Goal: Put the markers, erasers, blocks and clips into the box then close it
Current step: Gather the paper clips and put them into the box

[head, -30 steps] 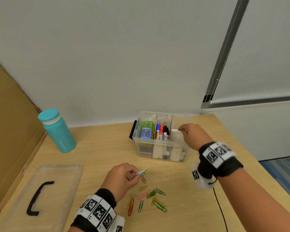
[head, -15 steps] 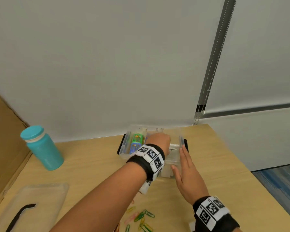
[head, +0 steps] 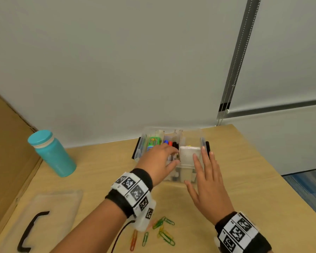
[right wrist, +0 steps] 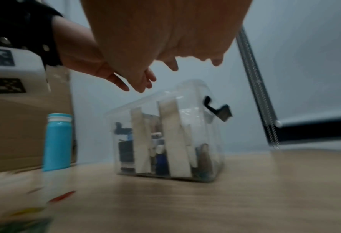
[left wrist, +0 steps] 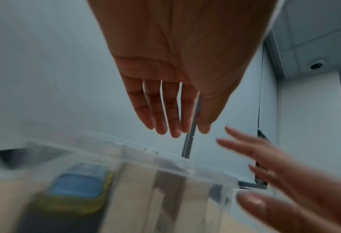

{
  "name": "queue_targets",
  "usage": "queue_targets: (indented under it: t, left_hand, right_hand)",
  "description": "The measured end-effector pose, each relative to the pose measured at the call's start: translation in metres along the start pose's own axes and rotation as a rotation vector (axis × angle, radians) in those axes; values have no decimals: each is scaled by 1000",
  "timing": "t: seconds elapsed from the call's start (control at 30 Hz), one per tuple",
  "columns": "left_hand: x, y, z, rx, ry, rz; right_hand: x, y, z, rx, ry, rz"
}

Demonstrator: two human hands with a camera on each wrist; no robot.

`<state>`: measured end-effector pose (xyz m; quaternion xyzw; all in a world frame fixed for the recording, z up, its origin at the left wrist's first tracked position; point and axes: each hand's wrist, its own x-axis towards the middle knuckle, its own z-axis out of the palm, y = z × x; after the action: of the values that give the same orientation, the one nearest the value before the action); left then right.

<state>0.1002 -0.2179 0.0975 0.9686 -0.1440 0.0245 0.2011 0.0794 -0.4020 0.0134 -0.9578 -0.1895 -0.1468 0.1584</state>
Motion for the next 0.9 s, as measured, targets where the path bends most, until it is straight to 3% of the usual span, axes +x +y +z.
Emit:
queue_targets:
  t: [0.1,0.2,0.3,0.37,0.47,0.67,0.8,0.9]
  left_hand:
    - [-52,-36,6,22,-40,-105]
    - [-92,-67,27,100,-232,-253]
    - [-123,-80,47,101,-409,-383]
    - [-136,-83,58,88,-479,-436]
    - [-143,-84,68,48,-492,-463]
    - [-149,-89,77,-136,-380,-415]
    - [-144,-87,77,-38,-367,-347]
    - [-142,-85,80,19,-389,-321]
  right_hand:
    - [-22,-27,1,85,15,-148]
    - [-39,-44,11,108,-294,-119]
    - [-51,-50,26,148,-678,40]
    - [-55,-56,32,146,-777,90]
    - [-56,-72,34,143,-756,103]
    - [-51,-97,43,25,-704,111]
    - [-54,-110,51,-79,-679,123]
    - [-51,-107,47,24,-692,193]
